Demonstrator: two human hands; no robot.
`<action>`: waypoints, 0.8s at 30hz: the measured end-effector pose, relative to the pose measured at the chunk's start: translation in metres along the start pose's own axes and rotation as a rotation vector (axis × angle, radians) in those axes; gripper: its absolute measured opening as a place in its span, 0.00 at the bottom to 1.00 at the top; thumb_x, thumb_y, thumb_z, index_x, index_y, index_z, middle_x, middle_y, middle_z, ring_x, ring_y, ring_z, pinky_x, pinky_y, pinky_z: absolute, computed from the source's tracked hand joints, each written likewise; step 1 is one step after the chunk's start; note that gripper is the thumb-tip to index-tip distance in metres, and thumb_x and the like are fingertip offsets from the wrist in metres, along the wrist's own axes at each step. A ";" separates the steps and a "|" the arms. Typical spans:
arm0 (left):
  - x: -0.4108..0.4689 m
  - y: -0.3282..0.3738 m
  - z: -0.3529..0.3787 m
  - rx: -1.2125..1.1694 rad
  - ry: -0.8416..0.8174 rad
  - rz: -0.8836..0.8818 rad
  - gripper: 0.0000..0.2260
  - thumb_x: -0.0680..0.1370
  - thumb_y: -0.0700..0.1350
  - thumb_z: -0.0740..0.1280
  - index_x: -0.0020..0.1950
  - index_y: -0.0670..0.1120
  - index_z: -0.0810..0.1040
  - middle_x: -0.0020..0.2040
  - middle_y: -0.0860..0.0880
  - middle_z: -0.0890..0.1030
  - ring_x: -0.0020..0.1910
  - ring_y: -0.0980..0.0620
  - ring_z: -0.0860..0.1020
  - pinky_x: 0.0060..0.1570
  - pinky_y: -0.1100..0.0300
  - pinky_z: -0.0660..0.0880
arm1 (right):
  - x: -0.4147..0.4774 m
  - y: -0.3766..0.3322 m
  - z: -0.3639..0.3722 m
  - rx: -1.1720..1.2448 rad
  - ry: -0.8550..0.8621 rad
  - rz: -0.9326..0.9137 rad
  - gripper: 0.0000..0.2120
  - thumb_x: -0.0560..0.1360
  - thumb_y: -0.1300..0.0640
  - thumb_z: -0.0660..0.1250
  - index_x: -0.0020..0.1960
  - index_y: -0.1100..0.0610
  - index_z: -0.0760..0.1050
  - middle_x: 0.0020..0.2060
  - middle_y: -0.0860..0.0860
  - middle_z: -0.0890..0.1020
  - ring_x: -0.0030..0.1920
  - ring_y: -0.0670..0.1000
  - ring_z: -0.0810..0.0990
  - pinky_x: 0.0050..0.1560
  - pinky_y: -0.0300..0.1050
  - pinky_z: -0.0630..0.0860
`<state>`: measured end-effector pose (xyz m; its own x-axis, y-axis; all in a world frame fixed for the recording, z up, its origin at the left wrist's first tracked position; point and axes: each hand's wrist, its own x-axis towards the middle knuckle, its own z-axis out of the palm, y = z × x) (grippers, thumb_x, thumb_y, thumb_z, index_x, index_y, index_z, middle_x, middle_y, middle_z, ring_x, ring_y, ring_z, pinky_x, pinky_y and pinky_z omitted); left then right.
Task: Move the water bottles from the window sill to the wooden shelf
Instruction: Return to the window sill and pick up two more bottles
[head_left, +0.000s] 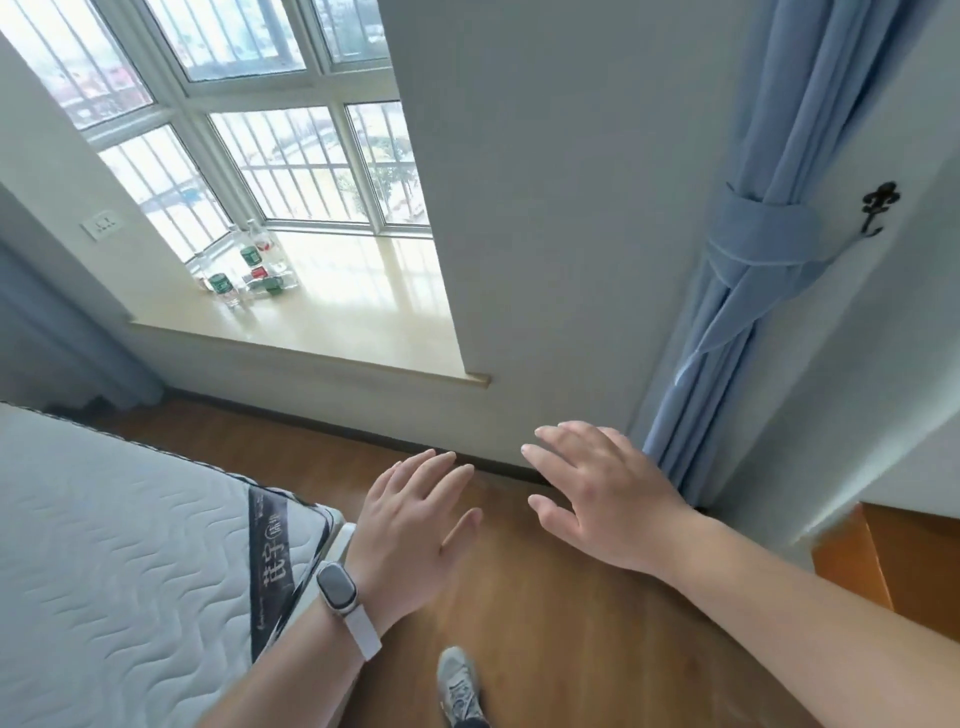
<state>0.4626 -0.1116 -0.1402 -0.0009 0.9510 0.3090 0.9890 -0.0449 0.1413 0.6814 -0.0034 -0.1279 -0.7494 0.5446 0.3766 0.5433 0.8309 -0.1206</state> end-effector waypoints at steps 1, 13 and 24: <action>0.005 -0.018 0.001 -0.004 0.017 -0.017 0.20 0.78 0.56 0.61 0.63 0.48 0.81 0.64 0.49 0.80 0.66 0.45 0.76 0.64 0.46 0.72 | 0.019 -0.004 0.007 -0.006 -0.006 -0.016 0.22 0.72 0.48 0.73 0.61 0.59 0.79 0.59 0.57 0.80 0.59 0.61 0.78 0.57 0.57 0.76; 0.054 -0.236 -0.009 -0.029 0.108 -0.162 0.21 0.78 0.57 0.61 0.63 0.46 0.82 0.63 0.47 0.81 0.65 0.44 0.77 0.65 0.47 0.71 | 0.230 -0.075 0.085 -0.049 -0.075 -0.140 0.24 0.75 0.44 0.60 0.61 0.57 0.79 0.58 0.55 0.81 0.59 0.59 0.79 0.56 0.55 0.76; 0.083 -0.324 -0.013 0.045 0.192 -0.294 0.18 0.74 0.51 0.69 0.61 0.45 0.83 0.61 0.45 0.82 0.63 0.43 0.78 0.64 0.44 0.73 | 0.347 -0.087 0.139 -0.003 -0.254 -0.250 0.26 0.77 0.41 0.55 0.67 0.55 0.74 0.64 0.54 0.77 0.64 0.59 0.74 0.62 0.56 0.73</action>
<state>0.1401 -0.0220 -0.1484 -0.3103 0.8465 0.4327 0.9477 0.2399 0.2103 0.3212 0.1291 -0.1147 -0.9293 0.3356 0.1540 0.3318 0.9420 -0.0506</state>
